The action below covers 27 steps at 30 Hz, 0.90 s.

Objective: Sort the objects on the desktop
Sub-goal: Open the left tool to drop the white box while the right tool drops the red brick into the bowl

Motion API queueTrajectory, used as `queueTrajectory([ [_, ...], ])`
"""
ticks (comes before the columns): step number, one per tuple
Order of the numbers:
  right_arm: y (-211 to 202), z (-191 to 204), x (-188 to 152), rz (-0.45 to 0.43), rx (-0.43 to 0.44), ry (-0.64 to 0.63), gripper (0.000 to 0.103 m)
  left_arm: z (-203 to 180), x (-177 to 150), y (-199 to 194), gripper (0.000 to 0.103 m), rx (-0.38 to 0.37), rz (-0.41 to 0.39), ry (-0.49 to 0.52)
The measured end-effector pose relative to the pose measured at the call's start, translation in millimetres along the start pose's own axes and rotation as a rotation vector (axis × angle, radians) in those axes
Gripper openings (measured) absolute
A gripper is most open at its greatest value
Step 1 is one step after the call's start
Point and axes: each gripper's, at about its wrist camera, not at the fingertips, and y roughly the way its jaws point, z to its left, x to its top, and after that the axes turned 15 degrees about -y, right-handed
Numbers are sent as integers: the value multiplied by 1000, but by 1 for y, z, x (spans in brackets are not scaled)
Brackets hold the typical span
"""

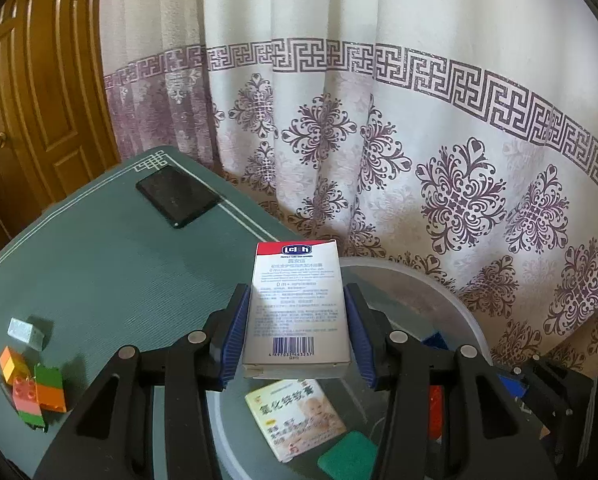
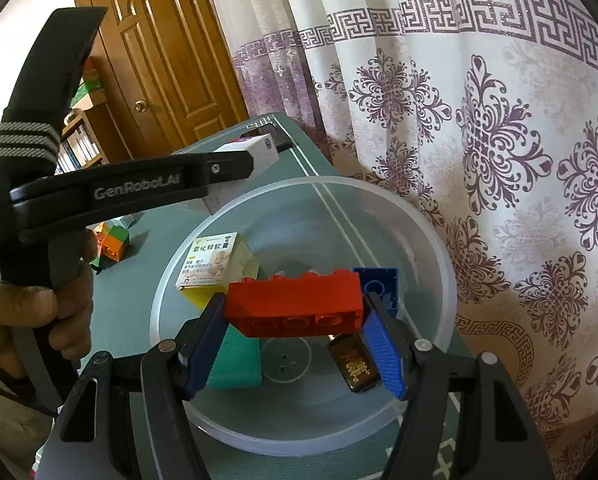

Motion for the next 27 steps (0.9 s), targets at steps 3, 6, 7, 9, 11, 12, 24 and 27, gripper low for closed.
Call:
queueTrajectory([
  [3,0,-1,0,1,-2,2,71,-4,2,5,50,-9,5,8],
  [6,1,-1,0,0,-4,1,71,-8,4,10,50,-21,15,12],
  [7,1,-1,0,0,-4,0,71,-9,4,12,50,-30,21,14],
  [9,1,-1,0,2,-2,-1,71,-11,4,16,50,-40,45,18],
  [11,2,0,0,4,5,2,72,-11,3,20,56,-28,60,23],
  [12,2,-1,0,6,10,6,72,-11,2,19,62,-24,53,21],
  [24,1,0,-2,-1,25,22,78,6,6,0,70,-15,1,-26],
  [27,1,1,-2,-1,26,18,78,11,5,-4,70,-5,-2,-40],
])
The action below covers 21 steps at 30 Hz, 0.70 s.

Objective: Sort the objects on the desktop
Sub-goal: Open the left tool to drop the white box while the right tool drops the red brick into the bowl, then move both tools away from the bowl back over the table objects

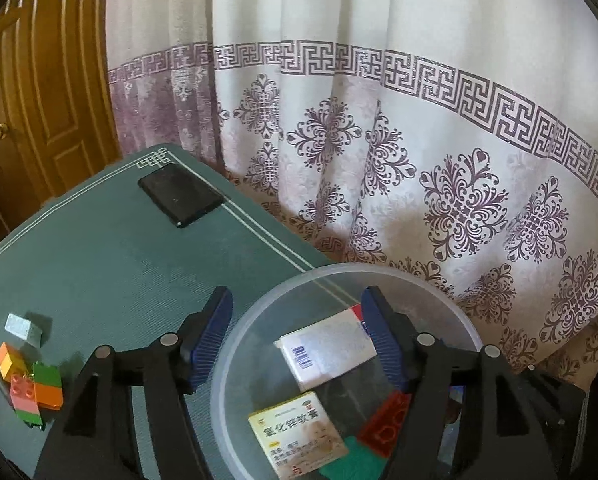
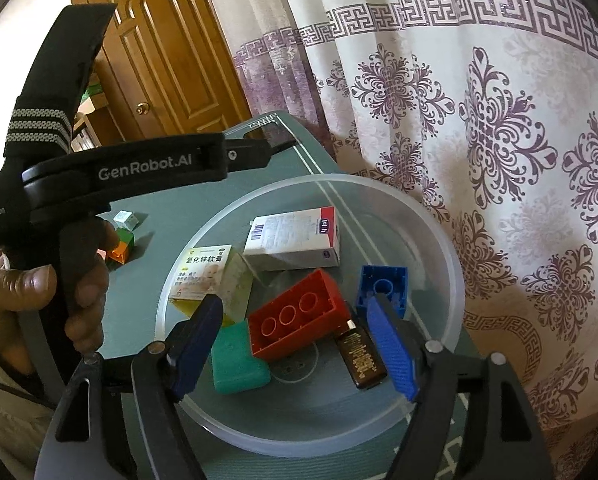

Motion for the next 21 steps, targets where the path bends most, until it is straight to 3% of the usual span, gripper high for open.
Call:
queueTrajectory([
  [21,-5,32,7,-21,13,-57,78,64,-11,-39,70,93,-59,-118],
])
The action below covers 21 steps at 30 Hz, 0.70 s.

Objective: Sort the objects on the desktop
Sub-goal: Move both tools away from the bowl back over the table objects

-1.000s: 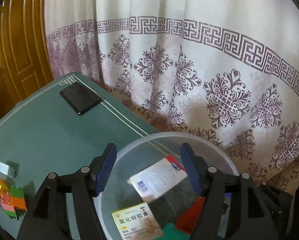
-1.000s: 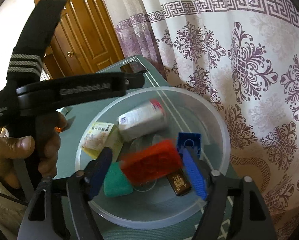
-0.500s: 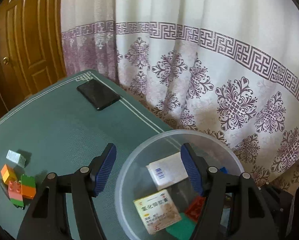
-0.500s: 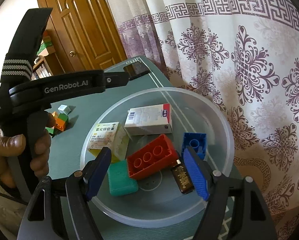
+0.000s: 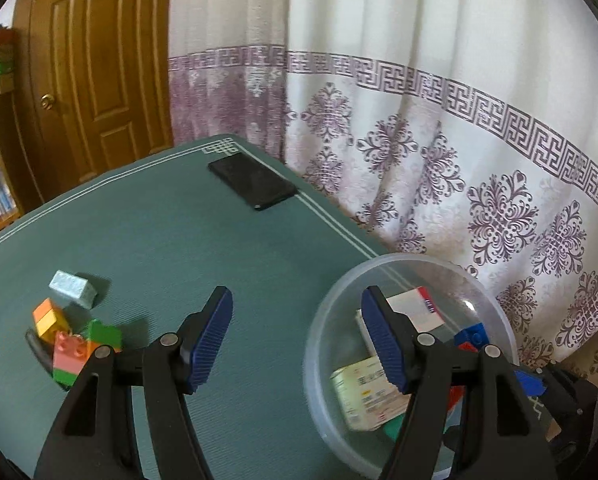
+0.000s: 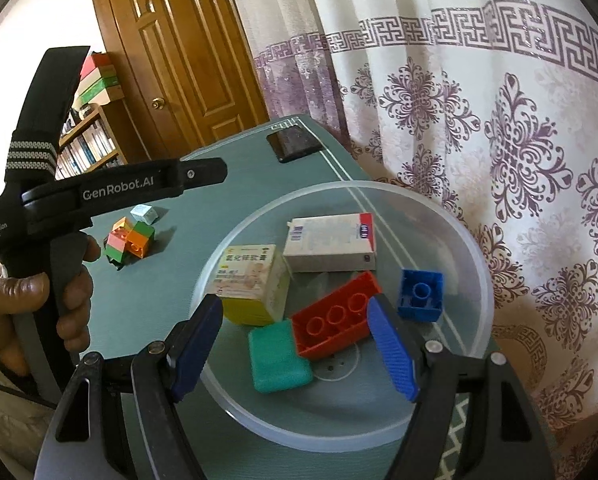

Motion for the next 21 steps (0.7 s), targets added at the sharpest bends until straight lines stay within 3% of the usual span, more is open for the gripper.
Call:
queueTrajectory([
  [21,20,65,26,-28,88,-86,78,110,-4,-29,70,139,-37,-159],
])
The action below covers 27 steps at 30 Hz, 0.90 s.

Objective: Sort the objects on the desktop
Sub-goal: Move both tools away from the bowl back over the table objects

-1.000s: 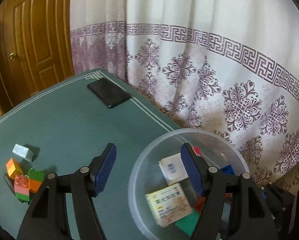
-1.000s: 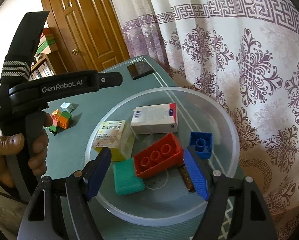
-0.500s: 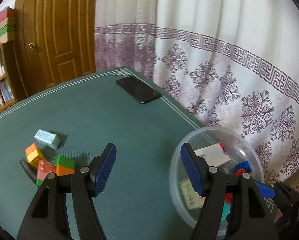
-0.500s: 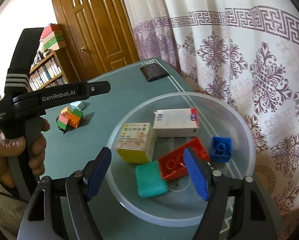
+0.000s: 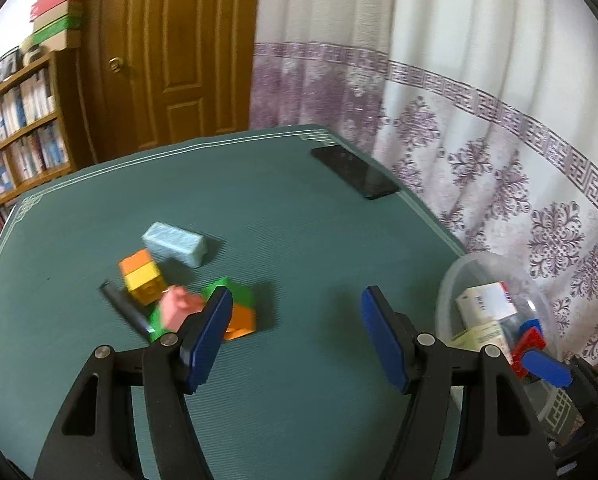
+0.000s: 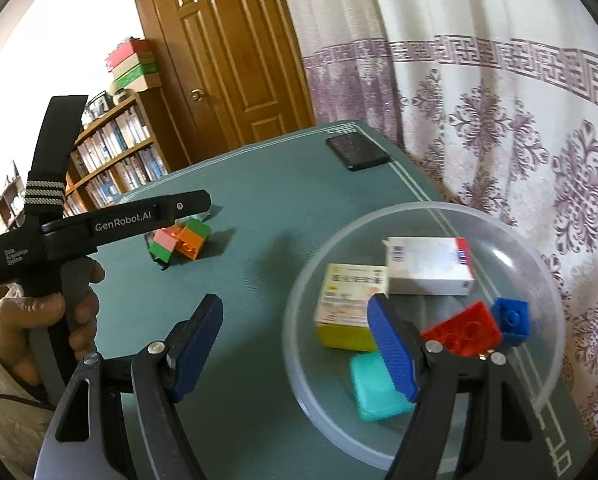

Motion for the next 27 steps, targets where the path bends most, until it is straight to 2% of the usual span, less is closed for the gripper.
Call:
queueTrajectory([
  [16,28,41,17,11,63,-64,78,78,11,10,70,128,-9,-124],
  [27,47,56,24,32,84,-89,78,107,18,21,70,156,-3,-186],
])
